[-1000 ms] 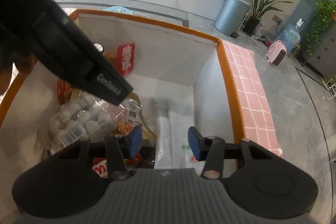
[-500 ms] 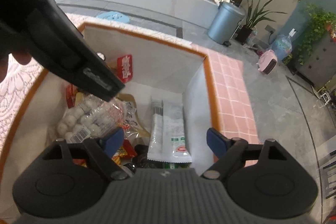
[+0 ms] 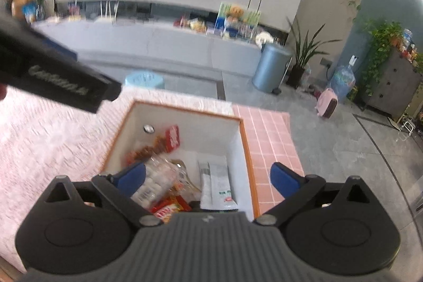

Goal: Organize snacks

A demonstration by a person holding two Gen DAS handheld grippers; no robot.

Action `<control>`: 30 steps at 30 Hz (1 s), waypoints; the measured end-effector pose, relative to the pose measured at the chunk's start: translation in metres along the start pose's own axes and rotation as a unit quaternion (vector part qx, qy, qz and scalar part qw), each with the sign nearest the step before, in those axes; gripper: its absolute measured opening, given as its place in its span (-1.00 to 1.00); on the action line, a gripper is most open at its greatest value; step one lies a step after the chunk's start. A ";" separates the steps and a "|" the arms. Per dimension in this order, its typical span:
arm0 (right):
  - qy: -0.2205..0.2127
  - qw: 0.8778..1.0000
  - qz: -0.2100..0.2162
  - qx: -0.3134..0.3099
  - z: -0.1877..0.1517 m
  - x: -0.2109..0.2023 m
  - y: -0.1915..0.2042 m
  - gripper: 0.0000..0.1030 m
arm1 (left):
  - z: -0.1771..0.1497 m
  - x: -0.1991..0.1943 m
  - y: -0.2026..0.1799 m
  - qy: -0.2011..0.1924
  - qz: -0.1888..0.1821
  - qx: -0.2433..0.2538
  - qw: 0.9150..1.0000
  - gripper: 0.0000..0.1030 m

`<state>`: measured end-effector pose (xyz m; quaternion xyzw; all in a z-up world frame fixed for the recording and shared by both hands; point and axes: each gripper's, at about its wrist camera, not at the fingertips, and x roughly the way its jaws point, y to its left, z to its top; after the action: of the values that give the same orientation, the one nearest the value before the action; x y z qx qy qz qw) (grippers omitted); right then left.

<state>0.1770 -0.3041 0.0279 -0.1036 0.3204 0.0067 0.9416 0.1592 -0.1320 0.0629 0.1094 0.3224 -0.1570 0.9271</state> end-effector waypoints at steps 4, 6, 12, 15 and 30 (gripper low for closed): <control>-0.041 0.999 0.005 0.032 -0.008 -0.041 0.003 0.93 | -0.015 -0.040 0.004 -0.049 0.007 -0.018 0.999 0.72; -0.062 0.997 -0.004 0.038 -0.012 -0.061 0.009 0.93 | -0.024 -0.056 0.005 -0.069 0.014 -0.025 0.997 0.72; -0.119 0.991 -0.030 0.047 -0.031 -0.113 0.029 0.93 | -0.054 -0.088 0.002 -0.110 0.036 -0.033 0.993 0.72; -0.133 0.988 -0.034 0.063 -0.045 -0.131 0.036 0.93 | -0.071 -0.098 0.001 -0.118 0.051 -0.035 0.991 0.72; -0.136 0.986 -0.032 0.093 -0.102 -0.151 0.068 0.93 | -0.135 -0.098 -0.002 -0.097 0.093 -0.066 0.989 0.73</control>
<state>-0.0098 -0.2495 0.0267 -0.0239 0.1854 -0.0393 0.9816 0.0094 -0.0715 0.0210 0.0613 0.2287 -0.0582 0.9698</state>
